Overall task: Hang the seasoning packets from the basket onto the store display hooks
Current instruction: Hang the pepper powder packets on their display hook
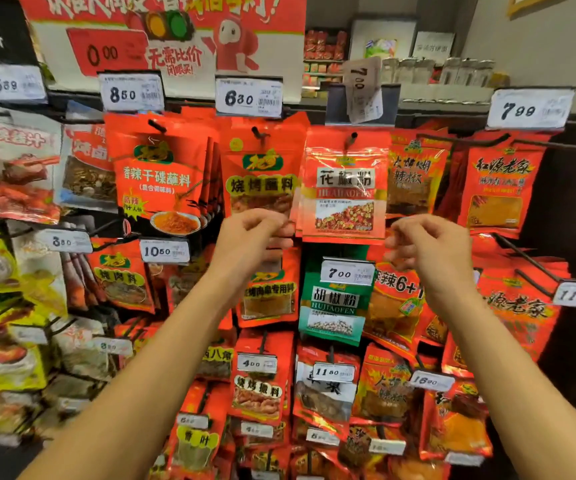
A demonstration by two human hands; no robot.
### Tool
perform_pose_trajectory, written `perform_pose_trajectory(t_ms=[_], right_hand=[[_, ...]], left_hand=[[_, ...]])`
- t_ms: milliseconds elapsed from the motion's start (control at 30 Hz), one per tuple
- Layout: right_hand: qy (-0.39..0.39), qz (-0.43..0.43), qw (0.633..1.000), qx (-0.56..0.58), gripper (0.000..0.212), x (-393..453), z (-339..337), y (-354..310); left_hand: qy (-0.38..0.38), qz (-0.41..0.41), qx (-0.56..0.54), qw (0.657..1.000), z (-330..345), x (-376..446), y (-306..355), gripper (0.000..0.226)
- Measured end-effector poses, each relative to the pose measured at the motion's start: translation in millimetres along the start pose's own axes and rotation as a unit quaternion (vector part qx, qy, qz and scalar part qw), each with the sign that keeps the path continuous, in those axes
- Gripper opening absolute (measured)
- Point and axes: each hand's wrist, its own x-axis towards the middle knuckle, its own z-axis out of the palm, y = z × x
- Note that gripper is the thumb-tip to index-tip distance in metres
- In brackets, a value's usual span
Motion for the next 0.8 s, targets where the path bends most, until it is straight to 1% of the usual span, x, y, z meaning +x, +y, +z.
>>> perform_pose_trajectory(t_ms=[67, 133, 233, 300, 400, 533, 633, 733, 800], right_hand=[[-0.055, 0.052, 0.996, 0.04, 0.02, -28, 8, 17], [-0.093, 0.112, 0.988, 0.048, 0.021, -58, 20, 44], [-0.117, 0.215, 0.969, 0.028, 0.024, -108, 40, 99], [-0.126, 0.284, 0.951, 0.003, 0.024, -146, 51, 138], [-0.143, 0.385, 0.911, -0.03, 0.024, -203, 61, 193], [-0.158, 0.489, 0.853, -0.088, 0.022, -274, 61, 261], [-0.169, 0.538, 0.813, -0.146, 0.023, -321, 57, 320], [-0.208, 0.558, 0.775, -0.212, 0.034, -371, 54, 386], [-0.251, 0.566, 0.745, -0.248, 0.036, -409, 53, 433]], left_hand=[[-0.024, -0.031, -0.004, 0.999, -16, -21, -24, 0.014], [-0.029, -0.078, -0.003, 0.997, -31, -40, -58, 0.015], [-0.02, -0.177, -0.004, 0.984, -50, -72, -121, 0.017], [-0.011, -0.251, 0.008, 0.968, -61, -101, -166, 0.019], [0.005, -0.372, 0.013, 0.928, -75, -155, -229, 0.022], [0.025, -0.519, 0.019, 0.854, -93, -225, -300, 0.015], [0.069, -0.58, 0.015, 0.811, -99, -267, -348, 0.02], [0.117, -0.621, 0.011, 0.775, -106, -306, -408, 0.03], [0.114, -0.659, 0.01, 0.744, -111, -336, -456, 0.023]])
